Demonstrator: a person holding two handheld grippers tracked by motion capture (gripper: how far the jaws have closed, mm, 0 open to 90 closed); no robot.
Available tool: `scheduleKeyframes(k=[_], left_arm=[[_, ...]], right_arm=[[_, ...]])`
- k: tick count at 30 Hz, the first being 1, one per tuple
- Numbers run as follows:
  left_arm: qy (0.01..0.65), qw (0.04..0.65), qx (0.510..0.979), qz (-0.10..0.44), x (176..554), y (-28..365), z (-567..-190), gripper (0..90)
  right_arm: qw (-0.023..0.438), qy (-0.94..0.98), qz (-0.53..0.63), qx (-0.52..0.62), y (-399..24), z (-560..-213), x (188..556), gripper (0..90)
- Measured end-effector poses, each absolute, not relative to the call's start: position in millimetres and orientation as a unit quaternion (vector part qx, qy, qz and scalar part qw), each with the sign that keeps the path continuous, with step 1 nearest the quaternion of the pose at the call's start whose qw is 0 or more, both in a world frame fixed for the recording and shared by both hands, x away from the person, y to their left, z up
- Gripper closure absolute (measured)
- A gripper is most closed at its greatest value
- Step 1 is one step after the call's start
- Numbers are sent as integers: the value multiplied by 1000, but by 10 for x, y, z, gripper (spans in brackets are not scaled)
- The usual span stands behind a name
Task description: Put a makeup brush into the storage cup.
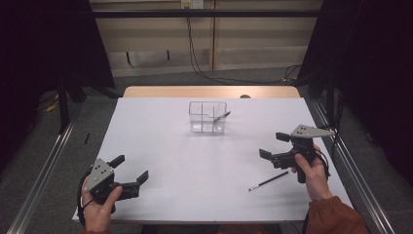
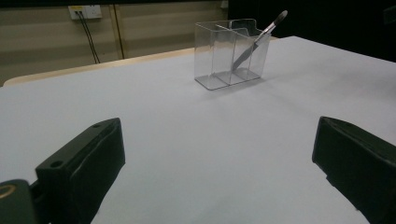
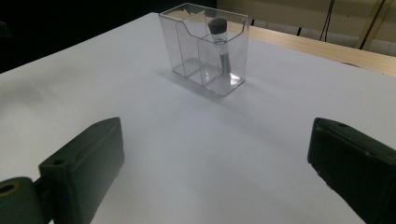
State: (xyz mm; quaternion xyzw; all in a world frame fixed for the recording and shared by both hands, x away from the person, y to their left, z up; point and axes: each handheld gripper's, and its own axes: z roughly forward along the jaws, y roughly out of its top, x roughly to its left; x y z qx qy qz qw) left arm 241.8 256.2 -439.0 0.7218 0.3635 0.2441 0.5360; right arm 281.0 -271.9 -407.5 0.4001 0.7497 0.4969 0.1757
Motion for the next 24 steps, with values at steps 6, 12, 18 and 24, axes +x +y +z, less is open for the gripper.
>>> scheduleKeyframes(k=[6, 12, 18, 24], left_arm=[[366, 534, 721, 246, 2429, 2573, -4396, 24], [360, 532, 726, 246, 2440, 2567, -4396, 24], [359, 533, 726, 246, 2440, 2564, -4394, 24], [357, 532, 727, 246, 2439, 2562, -4392, 24]], right_arm=[[155, 784, 454, 394, -2695, -4062, 2850, 33], [129, 816, 413, 384, -2664, -4081, 2882, 52], [100, 842, 371, 378, -2649, -4092, 2948, 57], [91, 865, 327, 369, -2656, -4066, 2990, 61]])
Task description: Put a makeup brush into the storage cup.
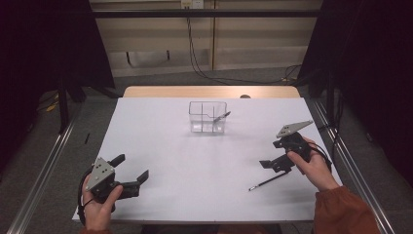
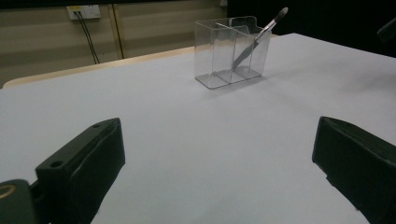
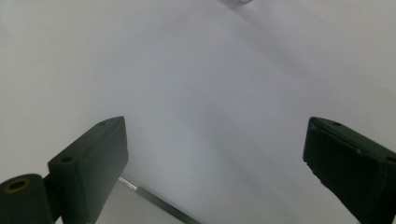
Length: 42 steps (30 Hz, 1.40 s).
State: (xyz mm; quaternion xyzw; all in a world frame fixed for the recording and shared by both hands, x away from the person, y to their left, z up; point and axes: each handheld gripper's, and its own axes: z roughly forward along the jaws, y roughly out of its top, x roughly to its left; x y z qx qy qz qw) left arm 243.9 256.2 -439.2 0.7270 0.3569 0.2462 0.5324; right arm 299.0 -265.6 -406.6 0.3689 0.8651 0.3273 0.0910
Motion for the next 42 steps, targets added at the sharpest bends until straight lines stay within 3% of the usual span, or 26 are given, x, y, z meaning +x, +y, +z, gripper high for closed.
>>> scheduleKeyframes(k=[29, 35, 42], left_arm=[[355, 531, 729, 245, 2445, 2552, -4398, 24], [355, 530, 729, 247, 2449, 2554, -4398, 23], [355, 531, 729, 247, 2447, 2555, -4398, 23]], right_arm=[[-7, 949, 167, 266, -2438, -4290, 3022, 81], [-9, 955, 150, 257, -2358, -4340, 3019, 63], [0, 962, 144, 231, -2284, -4360, 2985, 150]])
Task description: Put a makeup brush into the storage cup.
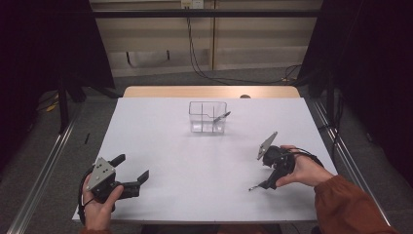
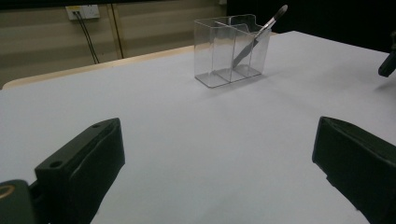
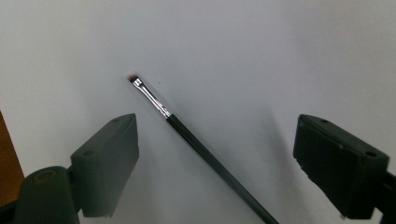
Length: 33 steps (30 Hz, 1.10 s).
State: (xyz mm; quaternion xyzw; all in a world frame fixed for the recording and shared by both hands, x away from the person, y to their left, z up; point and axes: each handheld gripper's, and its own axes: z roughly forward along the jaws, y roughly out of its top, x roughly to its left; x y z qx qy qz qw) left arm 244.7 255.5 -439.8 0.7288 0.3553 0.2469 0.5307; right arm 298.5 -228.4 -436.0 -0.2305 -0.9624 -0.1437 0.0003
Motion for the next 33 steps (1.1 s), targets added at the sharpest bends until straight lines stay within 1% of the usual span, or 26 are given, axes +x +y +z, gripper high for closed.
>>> scheduleKeyframes(k=[2, 10, 15, 19, 23, 29, 33], left_arm=[[355, 530, 729, 247, 2448, 2555, -4398, 23], [355, 529, 730, 247, 2447, 2551, -4398, 23], [354, 529, 730, 248, 2447, 2549, -4398, 23], [354, 529, 731, 248, 2448, 2552, -4399, 23], [355, 530, 730, 247, 2449, 2552, -4399, 23], [353, 527, 733, 247, 2454, 2552, -4402, 23], [352, 527, 733, 247, 2452, 2550, -4401, 23]], right_arm=[[-2, -962, -138, -234, -2269, -4371, 2972, 196], [-1, -966, -133, -221, -2254, -4427, 2956, 273], [11, -971, -125, -203, -2198, -4451, 2924, 339], [10, -975, -119, -189, -2157, -4493, 2917, 413], [-3, -977, -118, -177, -2136, -4498, 2906, 452], [2, -977, -114, -178, -2129, -4484, 2898, 573], [6, -980, -100, -170, -2097, -4473, 2889, 630]])
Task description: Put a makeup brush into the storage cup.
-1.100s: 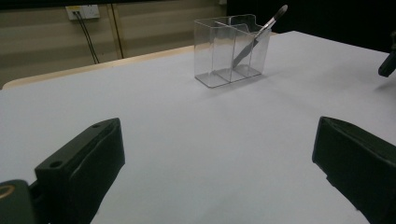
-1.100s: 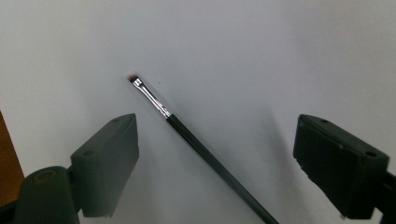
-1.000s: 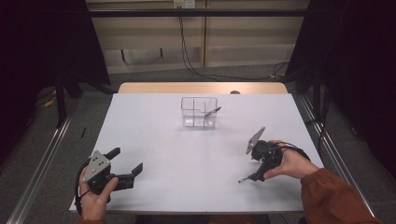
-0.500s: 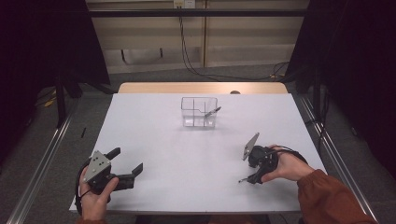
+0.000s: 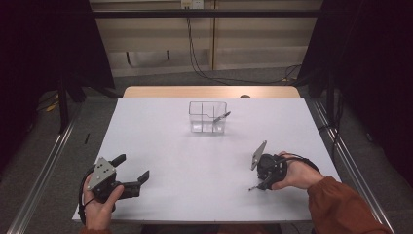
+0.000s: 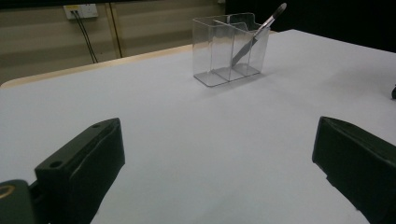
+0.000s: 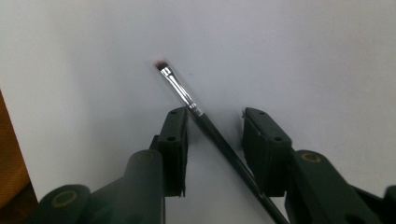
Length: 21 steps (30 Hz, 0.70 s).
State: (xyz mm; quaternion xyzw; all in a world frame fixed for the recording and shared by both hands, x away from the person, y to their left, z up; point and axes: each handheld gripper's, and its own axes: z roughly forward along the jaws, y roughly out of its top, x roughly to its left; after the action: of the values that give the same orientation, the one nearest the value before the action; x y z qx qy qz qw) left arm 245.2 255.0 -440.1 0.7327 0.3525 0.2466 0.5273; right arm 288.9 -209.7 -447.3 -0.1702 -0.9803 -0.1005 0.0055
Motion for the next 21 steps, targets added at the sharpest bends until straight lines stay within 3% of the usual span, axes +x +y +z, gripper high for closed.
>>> scheduleKeyframes(k=[15, 21], left_arm=[[353, 528, 733, 245, 2453, 2552, -4406, 23], [353, 526, 734, 245, 2455, 2552, -4407, 23]], right_arm=[[21, -984, -42, -170, -1941, -4461, 2930, 730], [31, -982, -47, -180, -1970, -4467, 2965, 868]])
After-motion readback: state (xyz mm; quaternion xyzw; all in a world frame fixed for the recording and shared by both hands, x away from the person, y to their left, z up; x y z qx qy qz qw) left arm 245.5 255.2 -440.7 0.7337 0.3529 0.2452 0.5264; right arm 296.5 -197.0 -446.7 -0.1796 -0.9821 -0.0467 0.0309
